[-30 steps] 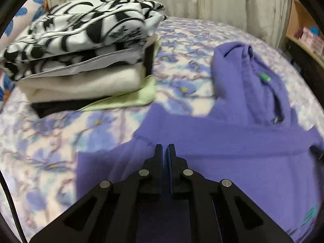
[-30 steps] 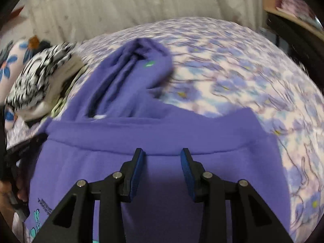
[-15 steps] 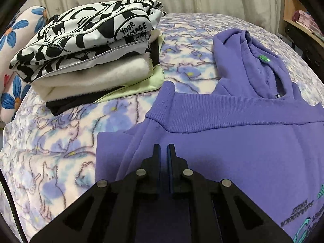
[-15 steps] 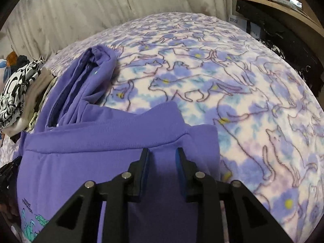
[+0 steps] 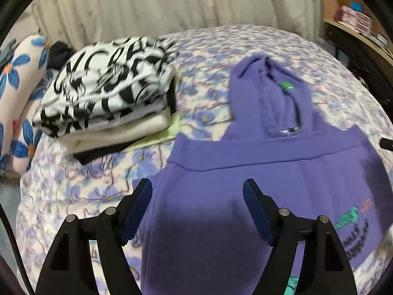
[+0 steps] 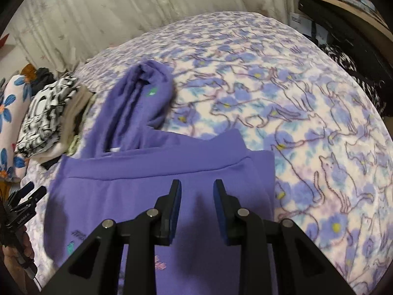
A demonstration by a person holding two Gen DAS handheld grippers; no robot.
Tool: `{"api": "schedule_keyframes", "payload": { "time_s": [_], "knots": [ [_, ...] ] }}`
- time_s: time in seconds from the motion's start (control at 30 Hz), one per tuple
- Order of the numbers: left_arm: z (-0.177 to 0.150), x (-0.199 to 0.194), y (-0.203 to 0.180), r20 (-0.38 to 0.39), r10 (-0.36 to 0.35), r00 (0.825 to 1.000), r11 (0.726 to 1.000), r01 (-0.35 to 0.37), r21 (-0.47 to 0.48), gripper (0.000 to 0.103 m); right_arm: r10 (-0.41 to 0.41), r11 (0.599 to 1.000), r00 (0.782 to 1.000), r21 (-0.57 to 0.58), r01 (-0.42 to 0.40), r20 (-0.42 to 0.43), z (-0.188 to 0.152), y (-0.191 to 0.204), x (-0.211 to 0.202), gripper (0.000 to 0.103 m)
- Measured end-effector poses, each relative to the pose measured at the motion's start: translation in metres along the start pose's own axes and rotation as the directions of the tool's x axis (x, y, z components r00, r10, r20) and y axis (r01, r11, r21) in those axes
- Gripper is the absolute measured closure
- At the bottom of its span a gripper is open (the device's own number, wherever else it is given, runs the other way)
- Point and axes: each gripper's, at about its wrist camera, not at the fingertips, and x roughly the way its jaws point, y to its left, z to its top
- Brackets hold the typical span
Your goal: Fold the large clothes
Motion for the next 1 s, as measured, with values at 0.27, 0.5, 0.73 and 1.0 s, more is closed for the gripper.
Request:
{"api": "schedule_keyframes", "payload": {
  "time_s": [0.27,0.5,0.73,1.0],
  "knots": [
    [0.016,-0.042,-0.024,0.031,-0.039,0.999,0.997,0.037,0.066,0.025,0.058,0.995,0.998,-0.079,-0.057,0.011,0.009,0.036,-0.037,0.076],
    [0.023,-0.058,-0.035,0.01,-0.063,0.998,0.995,0.062,0.083,0.025,0.082,0.987,0.996,-0.142,-0.077,0.03,0.012,0.059,-0.06,0.056],
    [0.045,-0.06,-0.044,-0.02,-0.085,0.996,0.991,0.086,0.099,0.019,0.108,0.98,0.993,-0.172,-0.098,0.053,0.031,0.073,-0.068,0.054],
    [0.104,-0.015,-0.043,-0.054,-0.118,0.992,0.991,0.121,0.06,0.019,0.096,0.986,0.994,-0.139,-0.089,0.048,0.08,0.068,-0.037,0.054]
  ]
}}
